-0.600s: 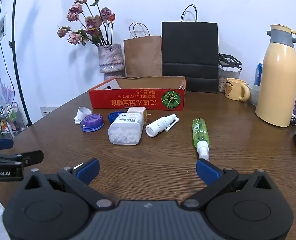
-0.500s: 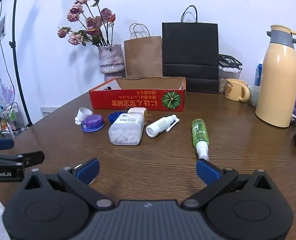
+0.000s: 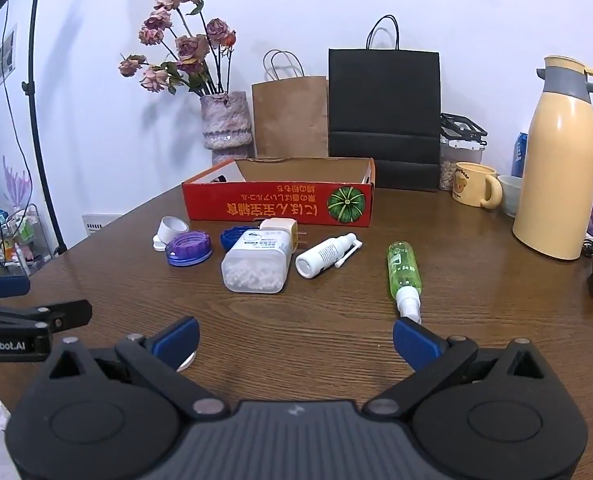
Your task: Organize rigid objects
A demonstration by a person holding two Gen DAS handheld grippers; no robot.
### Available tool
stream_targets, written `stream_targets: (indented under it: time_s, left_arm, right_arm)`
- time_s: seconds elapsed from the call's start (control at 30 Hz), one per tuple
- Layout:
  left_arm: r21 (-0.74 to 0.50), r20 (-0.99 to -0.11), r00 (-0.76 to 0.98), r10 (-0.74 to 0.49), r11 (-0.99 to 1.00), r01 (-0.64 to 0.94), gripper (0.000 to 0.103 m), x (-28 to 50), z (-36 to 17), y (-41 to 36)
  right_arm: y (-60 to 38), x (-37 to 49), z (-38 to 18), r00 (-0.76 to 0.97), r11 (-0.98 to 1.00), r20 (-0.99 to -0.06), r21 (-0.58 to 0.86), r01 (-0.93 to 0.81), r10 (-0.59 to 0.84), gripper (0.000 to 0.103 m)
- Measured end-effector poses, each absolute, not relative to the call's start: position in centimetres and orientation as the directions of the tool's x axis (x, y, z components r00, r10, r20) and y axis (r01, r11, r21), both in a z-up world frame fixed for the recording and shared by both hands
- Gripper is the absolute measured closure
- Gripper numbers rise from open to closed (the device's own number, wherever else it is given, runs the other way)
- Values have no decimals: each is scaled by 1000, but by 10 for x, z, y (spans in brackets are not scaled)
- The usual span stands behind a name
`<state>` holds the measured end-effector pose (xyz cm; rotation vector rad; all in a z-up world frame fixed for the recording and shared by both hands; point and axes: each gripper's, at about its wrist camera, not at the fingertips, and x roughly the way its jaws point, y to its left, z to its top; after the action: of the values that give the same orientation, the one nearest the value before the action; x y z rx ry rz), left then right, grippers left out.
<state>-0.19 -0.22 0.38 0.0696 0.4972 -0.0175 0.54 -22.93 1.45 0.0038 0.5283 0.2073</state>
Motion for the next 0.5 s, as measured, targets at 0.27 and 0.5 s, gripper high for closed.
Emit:
stream_targets:
  time_s: [0.27, 0.5]
  left_arm:
    - [59, -478, 879, -2, 998, 34, 0, -2, 7, -1]
    - [57, -476, 879, -3, 998, 34, 0, -2, 8, -1]
  right_arm:
    - [-228, 5, 13, 844, 979, -498, 54, -197, 197, 0]
    - [-228, 5, 12, 845, 979, -497, 53, -197, 197, 0]
